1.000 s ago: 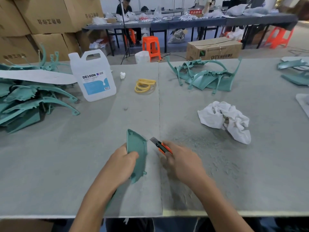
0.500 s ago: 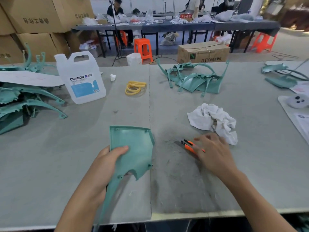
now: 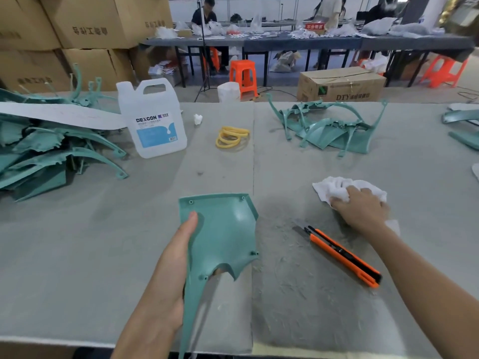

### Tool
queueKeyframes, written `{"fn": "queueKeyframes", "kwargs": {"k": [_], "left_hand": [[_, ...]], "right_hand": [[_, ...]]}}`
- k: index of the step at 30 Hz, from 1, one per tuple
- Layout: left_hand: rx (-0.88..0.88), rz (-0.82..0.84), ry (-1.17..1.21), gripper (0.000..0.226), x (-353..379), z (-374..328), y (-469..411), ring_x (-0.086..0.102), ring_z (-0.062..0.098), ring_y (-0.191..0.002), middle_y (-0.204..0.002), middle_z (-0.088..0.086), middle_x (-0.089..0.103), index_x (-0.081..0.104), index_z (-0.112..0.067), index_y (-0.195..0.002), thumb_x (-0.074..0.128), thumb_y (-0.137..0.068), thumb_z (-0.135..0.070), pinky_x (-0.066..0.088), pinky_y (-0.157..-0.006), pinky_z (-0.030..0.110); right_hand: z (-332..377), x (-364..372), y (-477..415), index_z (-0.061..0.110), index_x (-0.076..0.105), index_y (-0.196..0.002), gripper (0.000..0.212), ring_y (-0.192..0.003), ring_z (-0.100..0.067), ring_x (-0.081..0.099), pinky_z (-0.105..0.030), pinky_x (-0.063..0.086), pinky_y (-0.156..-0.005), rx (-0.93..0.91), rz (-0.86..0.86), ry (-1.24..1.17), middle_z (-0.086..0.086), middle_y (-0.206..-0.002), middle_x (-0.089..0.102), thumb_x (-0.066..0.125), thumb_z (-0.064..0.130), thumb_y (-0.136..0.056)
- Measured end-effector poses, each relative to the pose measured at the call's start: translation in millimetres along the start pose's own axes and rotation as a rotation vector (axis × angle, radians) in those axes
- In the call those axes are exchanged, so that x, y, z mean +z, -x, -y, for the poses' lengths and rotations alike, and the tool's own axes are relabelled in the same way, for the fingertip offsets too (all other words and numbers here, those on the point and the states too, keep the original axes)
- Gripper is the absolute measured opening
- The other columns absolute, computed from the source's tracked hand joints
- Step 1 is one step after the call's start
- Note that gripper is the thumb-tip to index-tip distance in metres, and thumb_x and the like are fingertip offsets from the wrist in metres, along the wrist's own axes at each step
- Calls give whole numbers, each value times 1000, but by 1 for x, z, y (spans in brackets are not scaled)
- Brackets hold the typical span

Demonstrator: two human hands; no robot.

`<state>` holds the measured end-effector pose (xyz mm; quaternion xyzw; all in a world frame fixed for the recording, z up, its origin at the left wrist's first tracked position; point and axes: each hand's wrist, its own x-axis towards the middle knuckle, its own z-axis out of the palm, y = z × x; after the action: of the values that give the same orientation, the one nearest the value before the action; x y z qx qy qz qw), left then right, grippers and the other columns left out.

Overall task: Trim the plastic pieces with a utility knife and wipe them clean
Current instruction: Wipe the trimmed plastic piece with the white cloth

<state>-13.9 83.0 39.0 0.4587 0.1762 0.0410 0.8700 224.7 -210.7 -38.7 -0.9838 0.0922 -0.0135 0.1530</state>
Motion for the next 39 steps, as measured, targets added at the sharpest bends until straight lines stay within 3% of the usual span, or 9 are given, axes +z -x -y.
{"fn": "queueKeyframes", "kwargs": {"k": [5, 8, 14, 16, 19, 27, 30, 33, 39], "left_hand": [[-5, 74, 38, 34, 2, 4, -1, 76, 22, -89, -107, 8, 77, 82, -25, -93, 61, -81, -50, 60, -61, 30], [-48, 109, -13, 35, 8, 12, 1, 76, 26, -91, -109, 12, 76, 82, -21, -97, 70, -74, -45, 60, -63, 30], [29, 314, -73, 61, 30, 4, 5, 66, 10, -115, -136, 11, 62, 53, -14, -140, 38, -96, -52, 55, -93, 30], [45, 347, -50, 52, 21, 6, 7, 61, 16, -123, -141, 16, 57, 42, -7, -149, 28, -108, -36, 55, -75, 18], [-166, 202, -29, 63, 34, 13, 6, 59, 32, -126, -137, 18, 61, 66, -12, -131, 47, -97, -61, 58, -89, 35], [-164, 102, 29, 61, 30, 37, 8, 70, 34, -108, -120, 17, 71, 77, -17, -111, 47, -92, -66, 61, -75, 39], [-75, 54, -120, 57, 32, 40, 10, 72, 30, -106, -115, 11, 74, 76, -22, -112, 43, -93, -64, 57, -86, 43], [52, 109, -301, 45, 34, 40, 10, 71, 28, -108, -114, 7, 75, 75, -26, -110, 36, -105, -48, 52, -94, 46], [351, 89, -756, 33, 33, 38, 20, 54, 0, -56, -64, -17, 62, 59, -25, -82, 38, -107, -26, 38, -53, 14]], "right_hand": [[26, -41, 22, 15, 52, -115, 24, -91, -34, 55, -37, 40, -68, -162, -150, -507, -17, -109, 64, 58, 15, -92], [73, -79, 70, 22, 57, -129, 38, -105, -31, 58, -45, 50, -89, -434, -192, -715, -4, -115, 61, 58, 12, -93], [143, -72, 195, 25, 56, -135, 42, -134, -20, 40, -35, 27, -114, -1071, -27, -672, 9, -134, 52, 33, 41, -105], [147, -61, 191, 25, 56, -135, 53, -135, -17, 40, -37, 23, -115, -1027, -66, -453, 6, -139, 53, 20, 43, -101], [140, -54, 162, 20, 61, -127, 72, -128, -21, 46, -36, 25, -110, -864, -40, -316, 2, -131, 59, 5, 49, -91], [120, -34, 134, 8, 58, -90, 24, -86, -26, 43, -35, 28, -81, -760, -60, -458, 1, -88, 51, 41, 14, -106], [116, -43, 133, 9, 47, -71, 26, -69, -24, 43, -41, 35, -65, -716, -6, -631, 0, -70, 48, 39, 18, -94], [115, -51, 134, 14, 49, -70, 23, -55, -8, 39, -25, 33, -52, -538, 142, -862, 11, -55, 46, 42, 28, -88], [122, -74, 130, 25, 63, -64, 5, -41, -12, 31, -23, 28, -48, -251, 286, -1241, 5, -46, 43, 59, 22, -64]]}}
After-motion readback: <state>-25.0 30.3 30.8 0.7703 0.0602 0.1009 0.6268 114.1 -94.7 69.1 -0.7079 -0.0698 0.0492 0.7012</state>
